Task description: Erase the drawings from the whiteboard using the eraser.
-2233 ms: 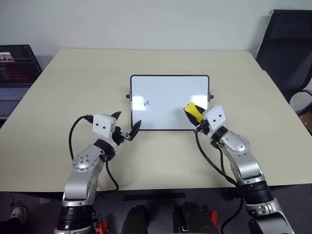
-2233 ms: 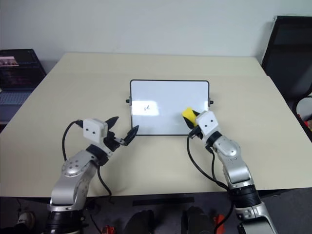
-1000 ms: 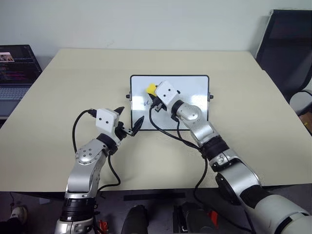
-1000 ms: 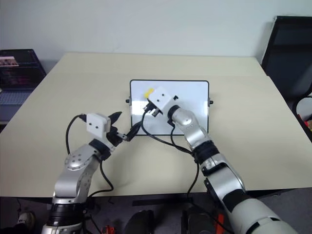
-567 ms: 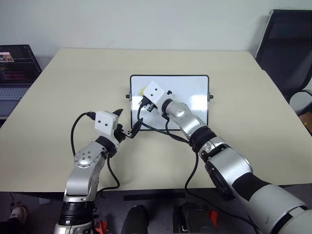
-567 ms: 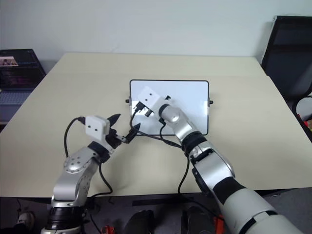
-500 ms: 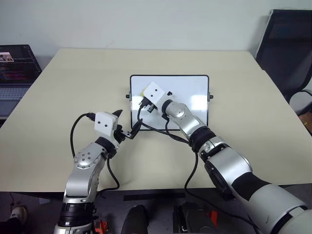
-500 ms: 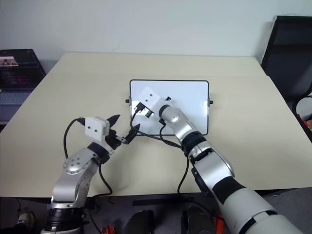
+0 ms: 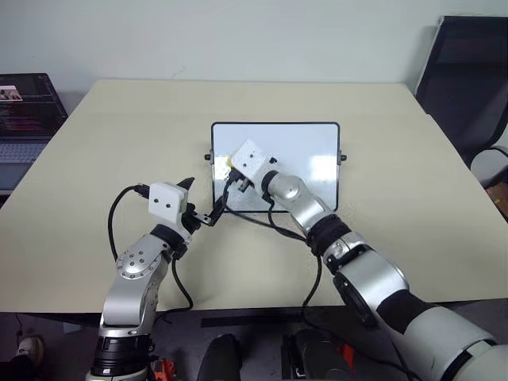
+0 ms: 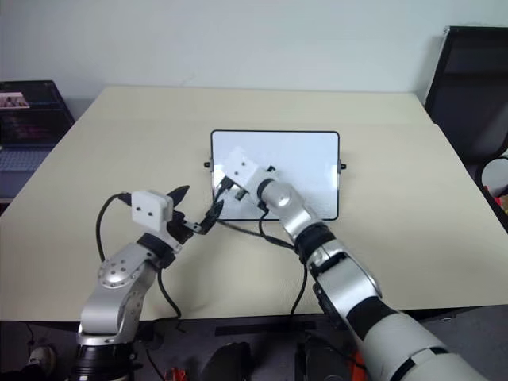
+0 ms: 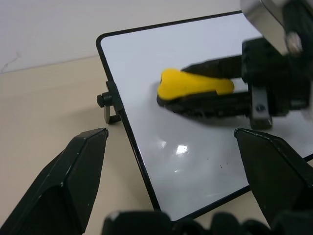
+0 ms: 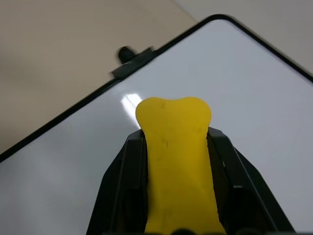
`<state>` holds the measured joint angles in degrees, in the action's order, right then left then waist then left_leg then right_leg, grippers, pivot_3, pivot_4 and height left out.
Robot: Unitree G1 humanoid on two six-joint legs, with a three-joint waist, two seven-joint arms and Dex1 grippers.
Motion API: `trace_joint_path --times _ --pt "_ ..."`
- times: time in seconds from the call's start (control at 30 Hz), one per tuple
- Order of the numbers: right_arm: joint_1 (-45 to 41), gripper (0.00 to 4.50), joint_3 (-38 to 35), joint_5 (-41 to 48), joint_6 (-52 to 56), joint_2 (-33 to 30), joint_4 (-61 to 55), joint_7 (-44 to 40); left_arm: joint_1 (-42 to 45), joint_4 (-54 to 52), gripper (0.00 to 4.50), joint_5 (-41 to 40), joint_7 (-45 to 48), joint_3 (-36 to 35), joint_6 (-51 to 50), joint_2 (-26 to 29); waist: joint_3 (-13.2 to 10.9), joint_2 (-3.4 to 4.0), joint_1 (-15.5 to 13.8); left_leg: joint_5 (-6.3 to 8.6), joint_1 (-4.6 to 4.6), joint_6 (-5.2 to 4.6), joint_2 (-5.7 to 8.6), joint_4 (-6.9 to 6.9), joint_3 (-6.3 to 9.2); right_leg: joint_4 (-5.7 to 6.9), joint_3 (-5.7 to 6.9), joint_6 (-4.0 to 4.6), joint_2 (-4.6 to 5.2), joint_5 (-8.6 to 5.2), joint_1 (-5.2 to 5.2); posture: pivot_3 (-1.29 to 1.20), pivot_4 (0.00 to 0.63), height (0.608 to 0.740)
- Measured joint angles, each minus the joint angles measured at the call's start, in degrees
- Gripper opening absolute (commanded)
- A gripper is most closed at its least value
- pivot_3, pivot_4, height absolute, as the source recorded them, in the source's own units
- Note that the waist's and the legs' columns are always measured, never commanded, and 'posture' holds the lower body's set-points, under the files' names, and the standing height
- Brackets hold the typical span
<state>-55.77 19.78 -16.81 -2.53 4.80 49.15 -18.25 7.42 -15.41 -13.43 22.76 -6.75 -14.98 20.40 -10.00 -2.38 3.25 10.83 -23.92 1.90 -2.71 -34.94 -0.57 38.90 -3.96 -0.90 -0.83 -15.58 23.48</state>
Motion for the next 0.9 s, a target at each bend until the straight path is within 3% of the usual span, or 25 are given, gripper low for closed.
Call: trace_joint_path --times 0.1,0.17,0.3,0.57,0.77,0.9 --pt "8.63 1.20 4.58 -1.19 3.33 -0.33 -8.71 -4.09 -0.15 -0.08 4.50 0.00 -0.74 -0.17 -0.10 -0.02 -0.01 0.01 -0.01 0.00 0.01 0.00 -0.01 -0.01 0.02 0.05 0.00 -0.04 0.01 -0.02 0.01 0.00 0.150 0.740" --pt "9.54 1.20 5.31 -1.58 5.36 -0.72 -10.53 -5.22 -0.24 -0.11 4.50 -0.01 -0.83 -0.15 -0.22 -0.05 -0.01 0.02 -0.01 -0.07 0.02 0.07 -0.01 -0.06 0.06 0.08 0.03 -0.12 0.01 -0.05 0.00 0.00 0.150 0.740" --pt "4.79 1.20 3.33 -1.55 6.54 -2.51 -8.35 -3.61 -0.80 -0.15 4.50 -0.01 -0.87 -0.19 -0.52 -0.05 -0.02 0.02 -0.07 -0.19 0.12 0.01 0.01 -0.11 0.09 0.08 0.13 -0.19 0.00 0.03 -0.11 0.00 0.150 0.740" --pt "-10.07 1.20 -4.27 0.18 1.82 -3.88 6.82 6.49 0.02 -0.17 4.50 0.02 -0.78 0.17 -0.77 -0.07 -0.01 0.01 -0.02 -0.15 0.03 0.05 0.03 0.02 -0.03 -0.03 0.06 -0.02 -0.01 0.05 -0.04 0.00 0.150 0.740" --pt "-9.47 1.20 -4.61 0.08 -0.60 -2.99 8.28 6.95 0.23 -0.16 4.50 0.02 -0.80 0.27 -0.78 -0.10 -0.01 0.01 0.02 -0.09 0.04 0.14 0.01 0.02 -0.01 0.00 0.06 0.01 0.00 0.02 -0.04 0.00 0.150 0.740" --pt "-3.82 1.20 -2.04 -0.18 -0.48 -0.93 4.25 3.93 0.19 -0.17 4.50 0.02 -0.82 0.27 -0.78 -0.13 0.00 0.00 0.03 -0.11 0.09 0.13 -0.02 -0.01 0.03 0.03 0.06 -0.08 0.00 -0.03 -0.06 0.00 0.150 0.740"
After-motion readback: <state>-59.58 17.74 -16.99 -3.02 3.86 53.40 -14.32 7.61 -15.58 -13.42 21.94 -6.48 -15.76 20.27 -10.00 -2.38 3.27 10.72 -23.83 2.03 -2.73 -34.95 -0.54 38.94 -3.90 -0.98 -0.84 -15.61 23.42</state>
